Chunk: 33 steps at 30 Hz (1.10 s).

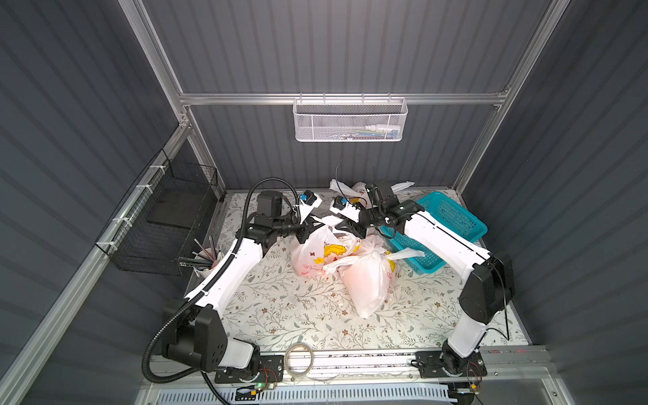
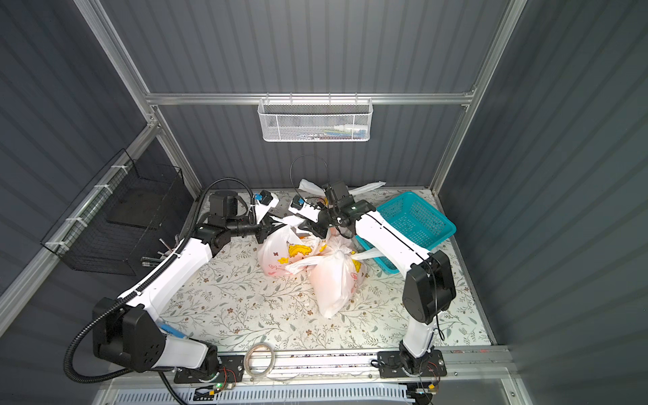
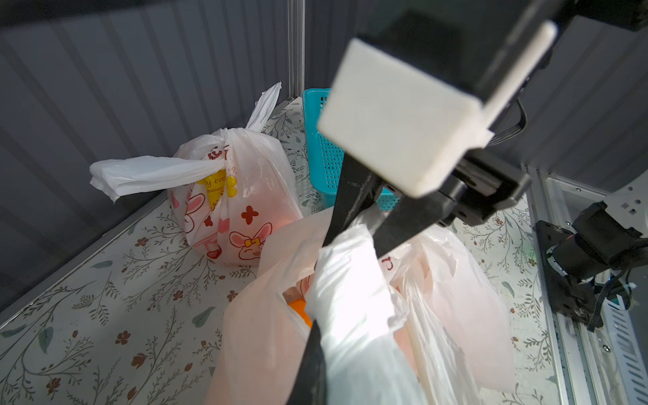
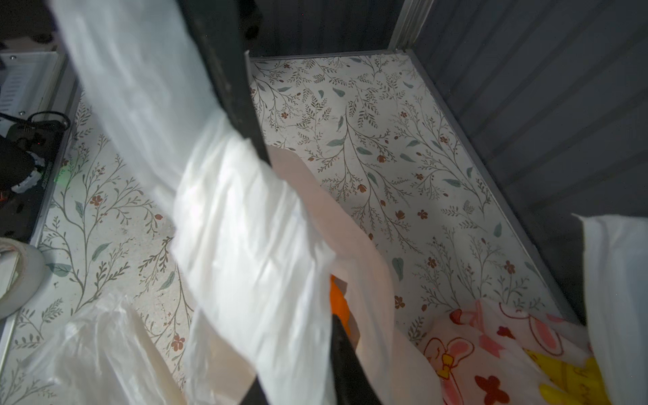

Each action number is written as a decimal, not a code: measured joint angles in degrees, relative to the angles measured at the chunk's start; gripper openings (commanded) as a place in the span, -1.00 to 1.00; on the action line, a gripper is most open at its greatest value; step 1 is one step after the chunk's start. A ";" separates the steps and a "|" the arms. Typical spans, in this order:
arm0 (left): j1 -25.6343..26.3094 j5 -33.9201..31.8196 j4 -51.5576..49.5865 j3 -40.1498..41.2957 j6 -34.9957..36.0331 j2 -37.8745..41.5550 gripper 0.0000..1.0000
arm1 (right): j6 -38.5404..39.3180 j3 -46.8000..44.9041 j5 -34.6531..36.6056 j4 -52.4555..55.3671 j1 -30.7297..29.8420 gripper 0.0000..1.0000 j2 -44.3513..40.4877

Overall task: Place the oranges into plastic bags & tie knots
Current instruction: Tie the plastic bag at the center of the board.

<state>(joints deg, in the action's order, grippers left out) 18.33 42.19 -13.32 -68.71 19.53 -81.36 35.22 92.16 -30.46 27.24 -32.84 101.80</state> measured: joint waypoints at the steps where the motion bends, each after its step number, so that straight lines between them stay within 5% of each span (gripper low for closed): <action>1: 0.04 0.04 -0.13 0.00 -0.02 0.00 -1.00 | -0.13 -0.22 0.57 -0.81 -0.09 -0.92 -0.04; 10: 0.26 2.23 0.76 0.52 -3.76 0.37 -1.00 | -8.57 -8.92 1.49 -17.94 -0.85 -1.00 -2.01; 26: 4.20 -0.76 18.25 7.93 -17.66 1.86 -1.00 | -41.16 -24.76 -1.33 -64.11 -2.82 -1.00 -1.03; 33: 4.33 -2.23 22.38 10.08 -20.52 1.20 -0.95 | -47.36 -28.57 2.58 -75.41 -3.96 -1.00 1.46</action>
<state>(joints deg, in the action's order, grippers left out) 22.65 39.97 9.06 -58.63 -0.99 -80.16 -12.14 63.59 -27.88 -48.16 -36.80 103.26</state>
